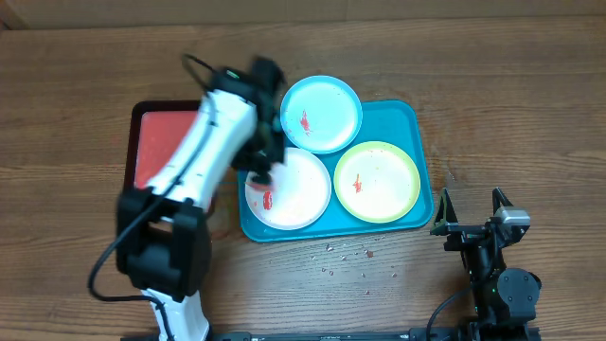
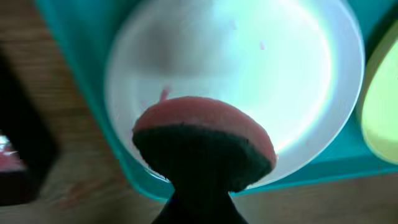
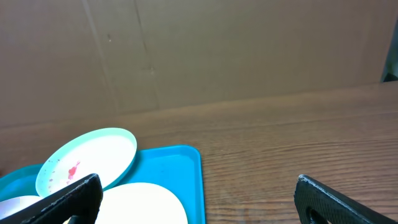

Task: Clean dirty plates on tray and stack at the side
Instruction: 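Carry the sponge over the white plate at front-left of blue tray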

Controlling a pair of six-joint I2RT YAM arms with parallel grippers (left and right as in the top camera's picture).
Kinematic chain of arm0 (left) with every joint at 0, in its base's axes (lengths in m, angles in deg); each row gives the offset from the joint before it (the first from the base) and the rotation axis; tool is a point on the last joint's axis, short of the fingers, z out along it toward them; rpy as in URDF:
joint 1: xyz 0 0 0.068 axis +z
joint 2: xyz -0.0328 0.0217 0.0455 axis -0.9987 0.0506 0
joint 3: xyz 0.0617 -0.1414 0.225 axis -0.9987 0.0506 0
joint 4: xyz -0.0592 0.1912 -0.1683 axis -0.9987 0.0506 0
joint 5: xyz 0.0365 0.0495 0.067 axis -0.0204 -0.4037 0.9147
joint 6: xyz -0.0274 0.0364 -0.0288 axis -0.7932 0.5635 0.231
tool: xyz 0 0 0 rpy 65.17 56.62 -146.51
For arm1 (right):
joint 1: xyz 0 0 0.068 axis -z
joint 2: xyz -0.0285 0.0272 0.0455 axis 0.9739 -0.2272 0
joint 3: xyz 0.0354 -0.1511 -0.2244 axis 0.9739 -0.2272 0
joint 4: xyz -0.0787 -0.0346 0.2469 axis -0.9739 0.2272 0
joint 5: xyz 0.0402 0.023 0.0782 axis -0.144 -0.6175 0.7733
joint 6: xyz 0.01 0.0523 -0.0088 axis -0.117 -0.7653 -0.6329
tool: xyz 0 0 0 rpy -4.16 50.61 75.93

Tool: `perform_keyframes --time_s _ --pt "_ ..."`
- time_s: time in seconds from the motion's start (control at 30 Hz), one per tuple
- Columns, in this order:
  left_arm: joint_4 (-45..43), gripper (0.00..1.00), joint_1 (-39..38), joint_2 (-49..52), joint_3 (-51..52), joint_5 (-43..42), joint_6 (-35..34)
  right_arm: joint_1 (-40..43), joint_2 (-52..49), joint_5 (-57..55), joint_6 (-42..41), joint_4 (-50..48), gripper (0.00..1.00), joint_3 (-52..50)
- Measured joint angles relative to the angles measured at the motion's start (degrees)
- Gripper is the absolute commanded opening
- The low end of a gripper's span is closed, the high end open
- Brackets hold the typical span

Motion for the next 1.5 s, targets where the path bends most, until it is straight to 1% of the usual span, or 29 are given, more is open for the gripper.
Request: perform_keyframes --time_s 0.1,0.2,0.33,0.43,0.6,0.7,0.77,0.87,0.93,1.03,1.1,1.17,1.23,1.3,1.33,1.43,1.47,1.5 --pt "-4.9 0.04 -3.3 0.1 4.3 -0.2 -0.9 0.0 0.0 0.0 0.0 0.0 1.0 0.0" --pt "-10.2 0.04 -4.6 0.1 7.5 -0.2 -1.7 0.0 0.0 0.0 0.0 0.0 1.0 0.0" --pt "-14.5 0.04 -5.5 0.1 11.1 -0.4 -2.0 0.0 0.0 0.0 0.0 0.0 1.0 0.0" --pt "-15.6 0.04 -5.8 0.1 13.1 -0.3 -2.4 0.0 0.0 0.0 0.0 0.0 1.0 0.0" --pt "-15.8 0.05 -5.4 -0.5 13.7 -0.3 -2.6 0.0 0.0 0.0 0.0 0.0 1.0 0.0" --pt "-15.9 0.05 -4.6 -3.4 14.2 -0.3 -2.6 0.0 0.0 -0.3 0.0 0.0 1.0 0.0" --pt "-17.4 0.04 -3.6 -8.5 15.9 -0.3 -2.6 0.0 0.0 -0.3 0.0 -0.4 1.0 0.0" --pt "-22.3 0.04 -2.8 -16.6 21.0 -0.3 -2.8 0.0 0.0 1.7 -1.3 -3.6 1.0 0.0" --pt "-28.5 0.04 -2.7 -21.2 26.5 -1.0 -2.9 0.0 0.0 5.4 -2.4 -6.3 1.0 0.0" --pt "-34.1 0.04 -2.8 -22.4 32.6 -2.7 -3.0 0.0 0.0 9.7 -3.3 -9.6 1.0 0.0" --pt "-35.4 0.04 -2.8 -21.6 35.5 -3.3 -3.0 0.0 0.0 11.8 -3.5 -11.1 1.0 0.0" --pt "-35.7 0.04 -2.8 -21.2 36.6 -3.6 -3.0 0.0 -0.1 12.9 -3.0 -10.5 1.0 0.8" --pt "-36.7 0.04 -2.8 -21.1 36.7 -3.6 -3.0 0.3 -1.1 13.4 -1.6 -6.9 1.0 4.3" --pt "-38.4 0.04 -2.8 -21.1 36.7 -3.1 -3.0 1.2 -3.6 13.4 -0.4 -0.2 1.0 11.2" --pt "-38.9 0.04 -2.8 -21.1 36.7 -2.8 -3.0 2.0 -5.9 13.2 0.3 4.9 1.0 16.2" --pt "-40.7 0.04 -2.8 -21.1 36.7 -2.2 -3.5 4.1 -15.9 13.2 1.5 20.7 1.0 32.3" --pt "-41.1 0.04 -2.8 -21.1 36.7 -2.0 -3.9 4.4 -19.0 13.2 1.6 23.8 1.0 36.2" --pt "-41.5 0.04 -2.8 -21.1 36.7 -1.9 -4.3 4.6 -23.5 13.7 1.8 29.2 1.0 41.1"
